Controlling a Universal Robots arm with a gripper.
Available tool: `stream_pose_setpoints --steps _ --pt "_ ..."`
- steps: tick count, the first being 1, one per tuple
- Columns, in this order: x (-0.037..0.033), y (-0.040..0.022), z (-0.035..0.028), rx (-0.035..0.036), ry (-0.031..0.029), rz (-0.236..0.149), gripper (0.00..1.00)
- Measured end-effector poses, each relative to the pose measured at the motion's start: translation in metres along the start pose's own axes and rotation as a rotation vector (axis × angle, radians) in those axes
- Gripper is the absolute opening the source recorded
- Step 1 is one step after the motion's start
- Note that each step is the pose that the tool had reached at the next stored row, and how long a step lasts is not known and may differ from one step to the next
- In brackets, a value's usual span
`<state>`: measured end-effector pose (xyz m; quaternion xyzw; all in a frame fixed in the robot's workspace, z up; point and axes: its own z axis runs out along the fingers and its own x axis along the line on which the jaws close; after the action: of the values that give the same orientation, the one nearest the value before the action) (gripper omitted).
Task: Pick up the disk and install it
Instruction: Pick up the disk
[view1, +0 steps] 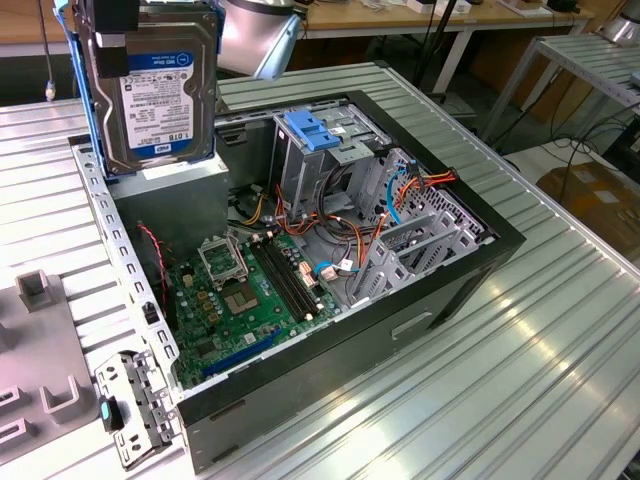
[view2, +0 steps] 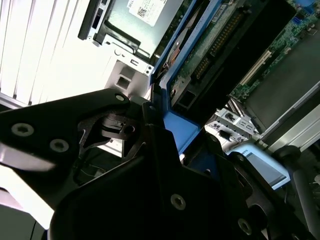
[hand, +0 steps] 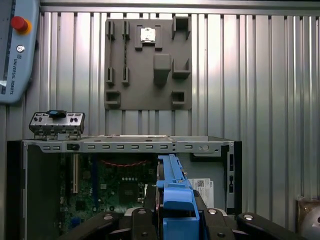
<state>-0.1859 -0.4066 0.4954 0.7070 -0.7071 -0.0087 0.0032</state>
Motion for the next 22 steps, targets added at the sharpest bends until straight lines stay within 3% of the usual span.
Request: stream_pose_setpoints --steps 5,12,22 --pt "0.0000 -0.0087 -0.0001 0.0000 0.0006 0.000 0.37" --pt "0.0000 -0.0264 -0.0002 0.0000 0.0013 0.000 0.37" --pt "0.0000 -0.0440 -0.0003 0.0000 0.0016 0.000 0.37"
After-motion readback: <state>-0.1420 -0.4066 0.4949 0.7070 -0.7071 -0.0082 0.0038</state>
